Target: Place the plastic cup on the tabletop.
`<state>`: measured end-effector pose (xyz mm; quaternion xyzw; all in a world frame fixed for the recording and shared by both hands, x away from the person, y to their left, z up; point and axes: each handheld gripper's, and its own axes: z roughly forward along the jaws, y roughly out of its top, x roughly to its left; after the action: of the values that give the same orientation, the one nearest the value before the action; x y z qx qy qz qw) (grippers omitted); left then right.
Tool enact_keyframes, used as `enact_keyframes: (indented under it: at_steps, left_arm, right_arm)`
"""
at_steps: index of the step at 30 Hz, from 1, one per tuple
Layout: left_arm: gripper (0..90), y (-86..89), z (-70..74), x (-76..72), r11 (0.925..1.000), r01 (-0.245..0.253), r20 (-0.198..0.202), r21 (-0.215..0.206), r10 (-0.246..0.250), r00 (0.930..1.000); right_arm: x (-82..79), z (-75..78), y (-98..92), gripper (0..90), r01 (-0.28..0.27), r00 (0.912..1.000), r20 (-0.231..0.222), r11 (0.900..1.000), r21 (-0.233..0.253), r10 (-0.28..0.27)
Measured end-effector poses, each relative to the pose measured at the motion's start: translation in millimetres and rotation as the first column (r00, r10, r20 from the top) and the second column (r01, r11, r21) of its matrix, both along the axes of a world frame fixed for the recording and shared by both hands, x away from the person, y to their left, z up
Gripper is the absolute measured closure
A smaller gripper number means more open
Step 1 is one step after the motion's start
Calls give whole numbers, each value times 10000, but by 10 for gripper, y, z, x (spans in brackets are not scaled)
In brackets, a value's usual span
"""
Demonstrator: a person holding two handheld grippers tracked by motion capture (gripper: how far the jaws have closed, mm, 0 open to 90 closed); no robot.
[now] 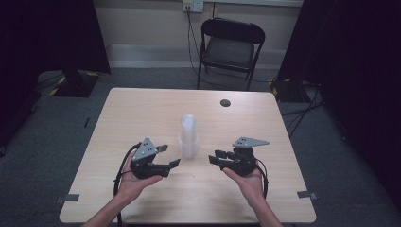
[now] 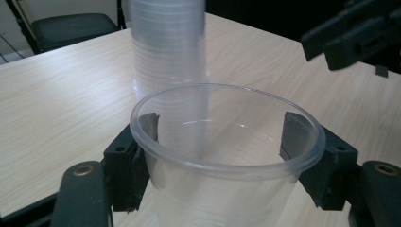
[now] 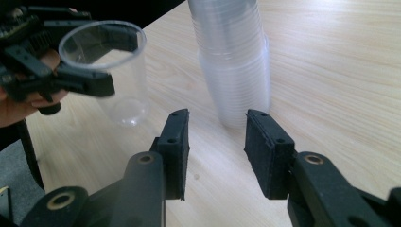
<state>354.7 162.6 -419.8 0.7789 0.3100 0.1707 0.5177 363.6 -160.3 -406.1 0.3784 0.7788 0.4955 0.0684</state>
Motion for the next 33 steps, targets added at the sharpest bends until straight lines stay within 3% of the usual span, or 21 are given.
enact_keyframes:
  at_steps: [13, 19, 24, 27, 33]
  left_arm:
    - [289, 127, 29, 124, 9969, -783, -71, -104, 782, 9969]
    - [289, 191, 64, 208, 9894, -1455, -45, -15, 1455, 9893]
    - [288, 233, 123, 273, 9859, -1674, -6, -64, 1674, 9859]
    - [288, 267, 132, 308, 9756, -2180, -86, -256, 2178, 9760]
    - [289, 330, 157, 440, 9711, -2374, -134, -244, 2371, 9714]
  right_arm:
    - [-10, -60, -112, 594, 51, 9999, 96, 10000, -81, -50]
    - [1, -87, -115, 578, 67, 9998, 185, 9998, -194, -63]
    - [16, -112, -69, 566, -5, 9998, 223, 9989, -469, 15]
    - [12, -111, -51, 564, -5, 9997, 236, 9991, -429, 15]
    - [-14, -114, -77, 574, 59, 9996, 274, 9995, -325, -50]
